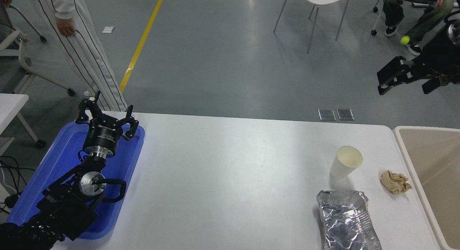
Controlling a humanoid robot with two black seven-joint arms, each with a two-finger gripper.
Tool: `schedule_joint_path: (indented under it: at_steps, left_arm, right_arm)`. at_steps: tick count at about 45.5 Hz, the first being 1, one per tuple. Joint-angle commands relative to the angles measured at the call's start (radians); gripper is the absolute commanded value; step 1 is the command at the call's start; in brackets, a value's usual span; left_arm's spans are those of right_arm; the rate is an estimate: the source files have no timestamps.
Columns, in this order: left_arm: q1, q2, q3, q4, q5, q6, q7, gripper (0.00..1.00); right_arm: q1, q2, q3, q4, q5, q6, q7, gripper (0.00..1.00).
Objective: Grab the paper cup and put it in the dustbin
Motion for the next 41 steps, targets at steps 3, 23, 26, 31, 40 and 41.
schedule_joint_path:
  at_steps: [3,23,26,31,40,41]
  left_arm:
    - [0.002,0.001,-0.001,-0.001,0.0,0.0,0.0,1.0]
    - [0.002,0.001,-0.001,-0.001,0.0,0.0,0.0,1.0]
    - [0.002,0.001,-0.001,-0.001,0.0,0.0,0.0,1.0]
    - [0.002,0.001,-0.001,-0.002,0.0,0.0,0.0,1.0]
    - [0.002,0.001,-0.001,-0.002,0.0,0.0,0.0,1.0]
    - [0.002,0.001,-0.001,-0.002,0.0,0.0,0.0,1.0]
  right_arm:
    - [-0.061,0.006,0.049,-0.011,-0.002,0.0,-0.001,1.0]
    - [-0.25,0.004,0.05,-0.011,0.002,-0.098,-0.001,0.99]
    - [-0.296,0.006,0.055,-0.011,0.002,-0.178,-0.001,0.99]
    - [-0.356,0.006,0.068,-0.011,0.001,-0.27,-0.001,0.99]
    - [-0.443,0.006,0.072,-0.011,0.002,-0.4,-0.001,1.0]
    - [-0.451,0.007,0.075,-0.011,0.001,-0.409,-0.001,1.0]
